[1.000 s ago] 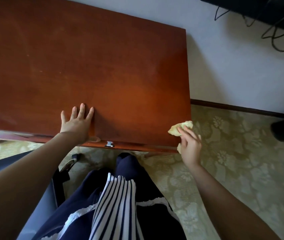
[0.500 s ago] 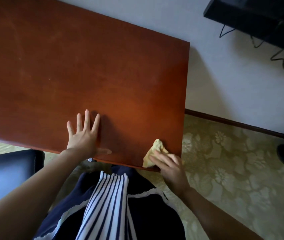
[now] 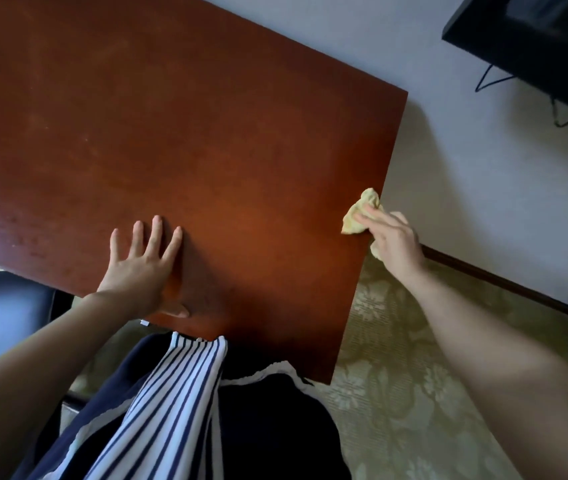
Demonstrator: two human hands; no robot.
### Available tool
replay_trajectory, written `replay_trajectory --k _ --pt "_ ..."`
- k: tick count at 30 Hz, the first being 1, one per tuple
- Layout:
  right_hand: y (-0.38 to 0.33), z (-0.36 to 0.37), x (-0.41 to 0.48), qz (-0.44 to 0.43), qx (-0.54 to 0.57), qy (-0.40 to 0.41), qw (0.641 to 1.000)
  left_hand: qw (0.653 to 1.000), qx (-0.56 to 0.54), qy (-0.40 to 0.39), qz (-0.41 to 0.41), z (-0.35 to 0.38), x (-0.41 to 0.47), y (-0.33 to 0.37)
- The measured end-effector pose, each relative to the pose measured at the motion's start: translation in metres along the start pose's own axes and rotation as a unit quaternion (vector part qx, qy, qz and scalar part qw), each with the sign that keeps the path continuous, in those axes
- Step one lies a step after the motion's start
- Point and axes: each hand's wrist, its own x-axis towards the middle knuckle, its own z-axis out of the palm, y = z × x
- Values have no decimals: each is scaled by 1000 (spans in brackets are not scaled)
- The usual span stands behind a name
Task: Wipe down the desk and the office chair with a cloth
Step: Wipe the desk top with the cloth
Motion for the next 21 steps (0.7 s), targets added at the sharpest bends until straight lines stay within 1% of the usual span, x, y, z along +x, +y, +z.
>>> replay_trajectory --k 2,4,7,9,10,12,14,18,21 --pt "6 2 25 76 12 26 997 1000 -4 0 -6 -1 0 3" --pt "3 10 38 134 19 53 989 1000 -5 -5 -8 -3 0 4" --pt "-15 26 34 216 46 122 968 1000 -11 -7 -8 -4 0 4" --pt "-33 35 19 247 59 162 954 1000 -15 -6 -7 -6 1 5" --pt "-41 39 9 242 61 176 952 1000 -15 -5 -7 -7 1 5" --pt "-57 45 -16 199 52 190 960 1000 -18 -6 -6 -8 1 5" --pt "-69 45 -46 142 35 177 973 1000 -24 -5 -5 -8 1 6" --pt "-85 41 -99 34 22 116 992 1000 -24 -7 -1 -8 0 5" --pt "-91 37 -134 -50 30 33 998 1000 -21 -7 0 -6 -1 4"
